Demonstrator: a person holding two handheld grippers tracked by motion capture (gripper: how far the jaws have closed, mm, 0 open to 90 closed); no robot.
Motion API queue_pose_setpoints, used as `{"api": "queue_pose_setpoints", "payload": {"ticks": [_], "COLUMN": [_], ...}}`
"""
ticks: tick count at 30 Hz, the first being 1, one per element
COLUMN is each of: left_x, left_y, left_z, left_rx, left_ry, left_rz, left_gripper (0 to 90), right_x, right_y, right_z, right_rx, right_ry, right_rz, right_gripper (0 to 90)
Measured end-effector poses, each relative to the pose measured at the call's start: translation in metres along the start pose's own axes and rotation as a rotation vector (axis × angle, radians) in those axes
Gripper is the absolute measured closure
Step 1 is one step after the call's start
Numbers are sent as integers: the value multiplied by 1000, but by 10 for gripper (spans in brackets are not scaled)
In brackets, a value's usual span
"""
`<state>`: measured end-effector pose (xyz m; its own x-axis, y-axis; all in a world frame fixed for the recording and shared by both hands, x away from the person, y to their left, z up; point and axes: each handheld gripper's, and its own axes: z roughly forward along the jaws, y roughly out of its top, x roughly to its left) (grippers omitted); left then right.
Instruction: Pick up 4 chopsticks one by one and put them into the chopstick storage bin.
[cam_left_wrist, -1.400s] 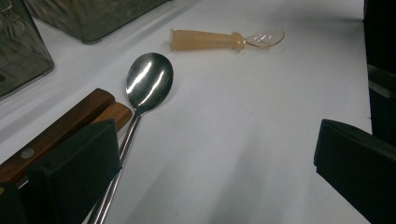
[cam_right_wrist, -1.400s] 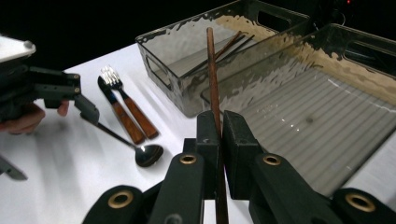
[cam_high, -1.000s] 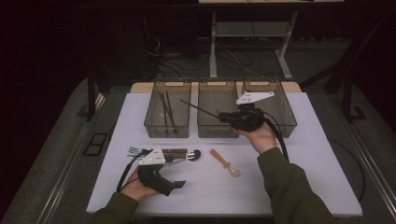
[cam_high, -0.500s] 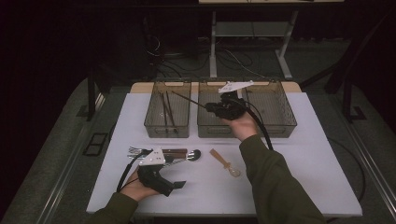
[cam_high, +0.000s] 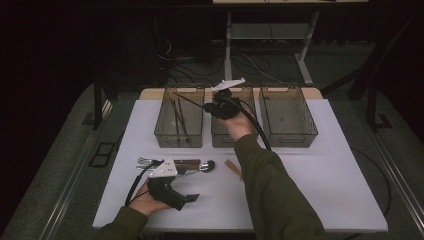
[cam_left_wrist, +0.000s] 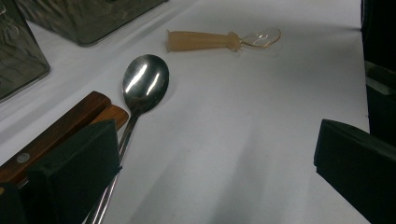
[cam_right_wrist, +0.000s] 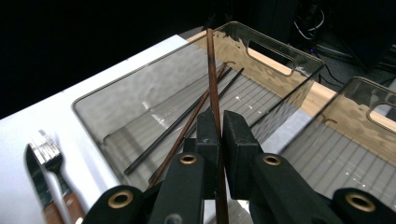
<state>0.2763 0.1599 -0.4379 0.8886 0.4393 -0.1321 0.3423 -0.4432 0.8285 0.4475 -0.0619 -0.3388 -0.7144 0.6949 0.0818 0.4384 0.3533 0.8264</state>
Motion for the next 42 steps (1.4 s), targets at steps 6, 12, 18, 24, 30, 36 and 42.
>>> {"api": "queue_pose_setpoints", "payload": {"ticks": [6, 12, 18, 24, 30, 36, 42], "left_x": [0, 0, 1, 1, 1, 1, 1], "left_y": [0, 1, 1, 1, 1, 1, 1], "left_z": [0, -1, -2, -2, -2, -2, -2], "left_rx": [0, 1, -4, -7, -5, -3, -3], "left_ry": [-1, -2, -1, -2, -1, 0, 2], "left_rz": [-2, -3, 2, 1, 6, -1, -1], "left_gripper": [0, 0, 0, 0, 0, 0, 0], "right_x": [5, 11, 23, 25, 20, 15, 18], "right_y": [5, 6, 9, 9, 12, 12, 9], "right_z": [30, 55, 72, 77, 70, 61, 52], "right_rx": [37, 67, 89, 100, 74, 77, 59], "right_ry": [-23, -55, -61, -49, -26, 33, 87], "right_rz": [18, 28, 19, 22, 50, 79, 75], "right_gripper": [852, 852, 851, 816, 626, 480, 599]}}
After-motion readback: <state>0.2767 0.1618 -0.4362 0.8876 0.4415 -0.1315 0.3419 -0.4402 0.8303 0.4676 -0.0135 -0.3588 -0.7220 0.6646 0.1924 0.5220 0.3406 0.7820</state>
